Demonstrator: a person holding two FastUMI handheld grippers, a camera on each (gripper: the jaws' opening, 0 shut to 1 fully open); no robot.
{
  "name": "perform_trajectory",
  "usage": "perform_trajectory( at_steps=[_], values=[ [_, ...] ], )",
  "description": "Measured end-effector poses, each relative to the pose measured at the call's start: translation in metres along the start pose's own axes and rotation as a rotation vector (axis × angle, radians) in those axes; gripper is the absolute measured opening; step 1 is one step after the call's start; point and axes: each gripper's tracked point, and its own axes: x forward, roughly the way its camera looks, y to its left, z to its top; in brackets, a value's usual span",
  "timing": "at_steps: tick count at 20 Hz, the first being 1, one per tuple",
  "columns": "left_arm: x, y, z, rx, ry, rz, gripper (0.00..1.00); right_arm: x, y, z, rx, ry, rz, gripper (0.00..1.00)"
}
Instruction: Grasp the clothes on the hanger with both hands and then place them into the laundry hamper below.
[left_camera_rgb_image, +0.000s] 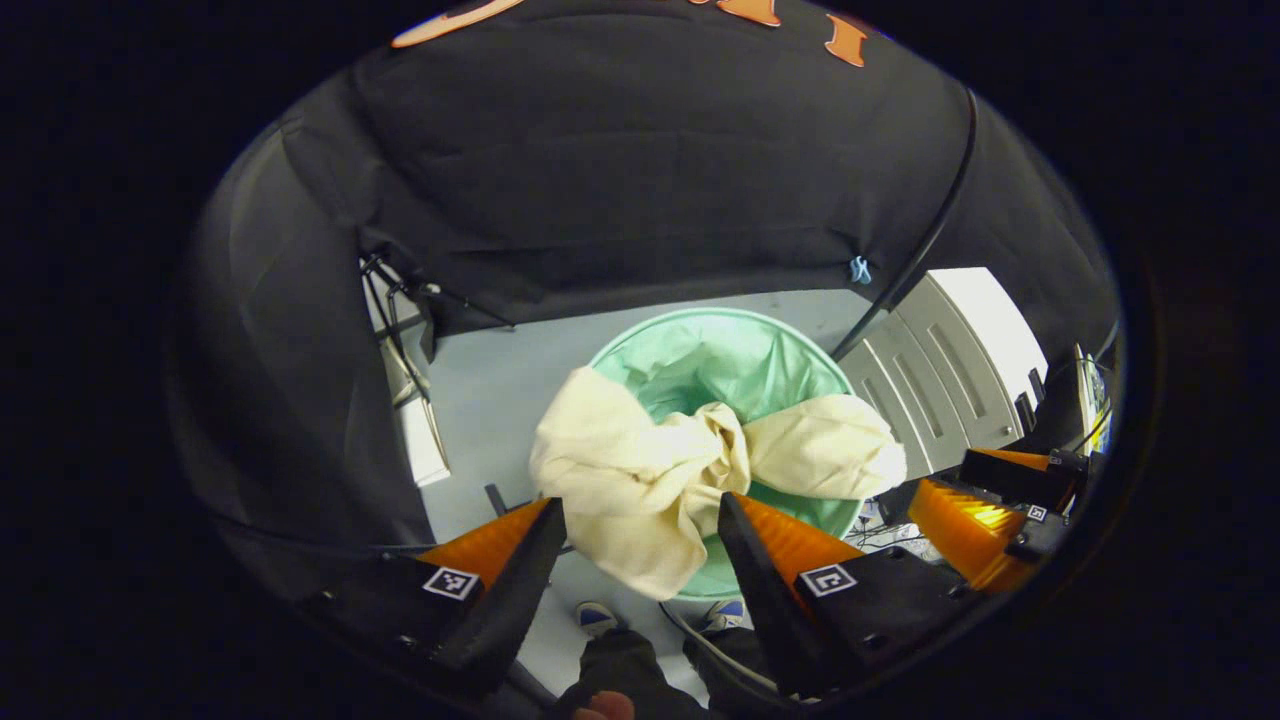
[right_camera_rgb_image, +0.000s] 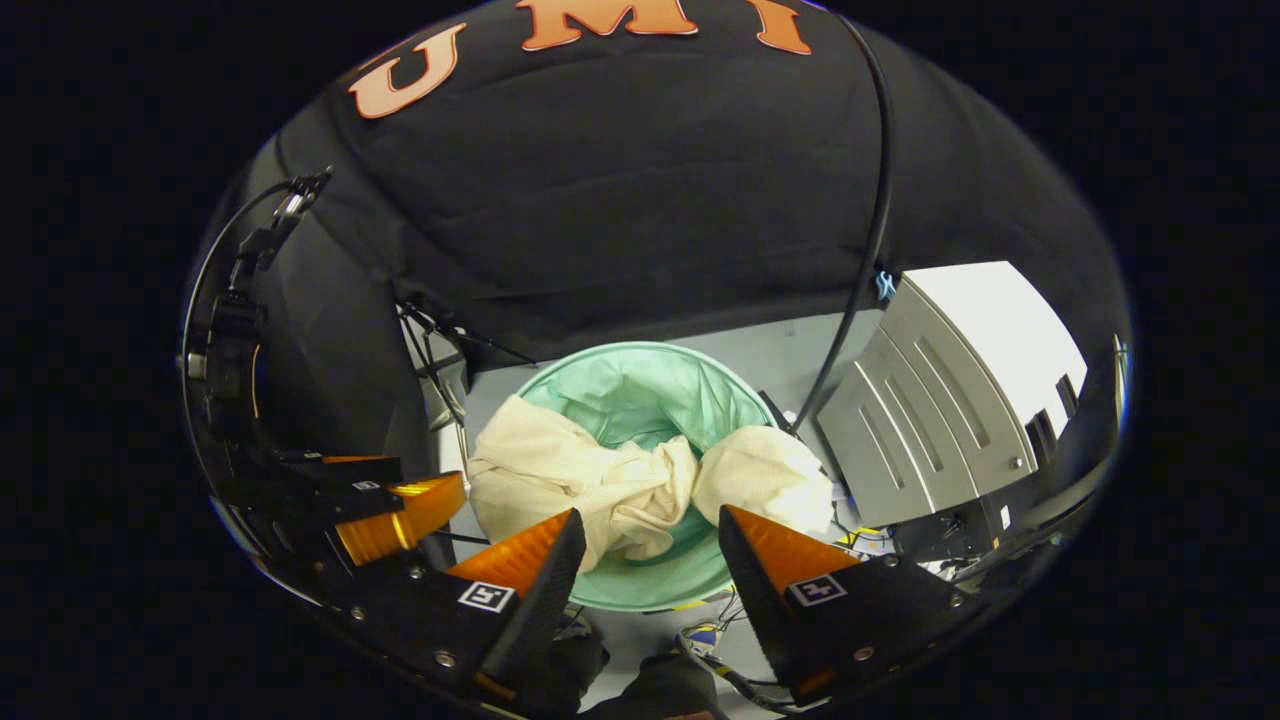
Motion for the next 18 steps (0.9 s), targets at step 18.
perform_trajectory(
  at_steps=[18],
  values=[
    [-0.204, 0.059, 0.113, -0.094, -0.533, 0.03, 0.98, -0.157, 0.001, 0.096, 0.018, -0.324, 0.013, 0.94]
  ],
)
